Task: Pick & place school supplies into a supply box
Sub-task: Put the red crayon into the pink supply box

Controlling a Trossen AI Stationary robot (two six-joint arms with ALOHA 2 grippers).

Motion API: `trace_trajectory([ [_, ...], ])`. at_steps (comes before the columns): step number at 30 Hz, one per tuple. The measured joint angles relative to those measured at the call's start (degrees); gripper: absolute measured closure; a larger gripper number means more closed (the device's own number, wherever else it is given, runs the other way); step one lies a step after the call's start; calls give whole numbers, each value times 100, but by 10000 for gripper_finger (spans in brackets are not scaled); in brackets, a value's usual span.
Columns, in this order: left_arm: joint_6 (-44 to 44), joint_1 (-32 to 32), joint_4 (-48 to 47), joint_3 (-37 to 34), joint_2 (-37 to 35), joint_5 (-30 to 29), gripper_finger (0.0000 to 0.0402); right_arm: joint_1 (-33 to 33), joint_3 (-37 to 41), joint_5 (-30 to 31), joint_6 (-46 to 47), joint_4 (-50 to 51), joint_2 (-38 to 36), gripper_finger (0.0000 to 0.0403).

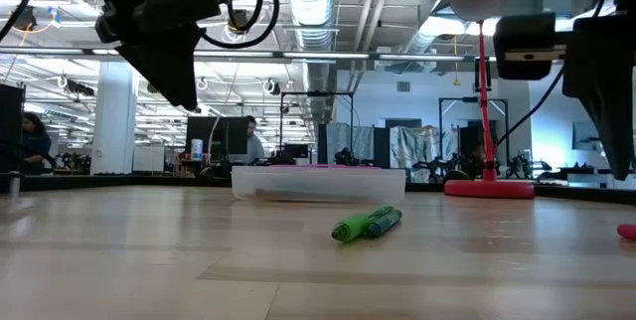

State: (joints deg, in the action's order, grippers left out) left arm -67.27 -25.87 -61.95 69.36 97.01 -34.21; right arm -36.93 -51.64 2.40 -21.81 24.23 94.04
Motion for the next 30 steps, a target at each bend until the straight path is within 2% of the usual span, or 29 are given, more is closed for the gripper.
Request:
trace_trajectory([
  [7, -254, -23, 17, 2, 1, -65, 245, 70, 213, -344, -246, -428, 2, 282],
  [30, -415, -184, 343, 4, 4, -151, 245, 246, 809, -673, -563, -1250, 7, 282],
])
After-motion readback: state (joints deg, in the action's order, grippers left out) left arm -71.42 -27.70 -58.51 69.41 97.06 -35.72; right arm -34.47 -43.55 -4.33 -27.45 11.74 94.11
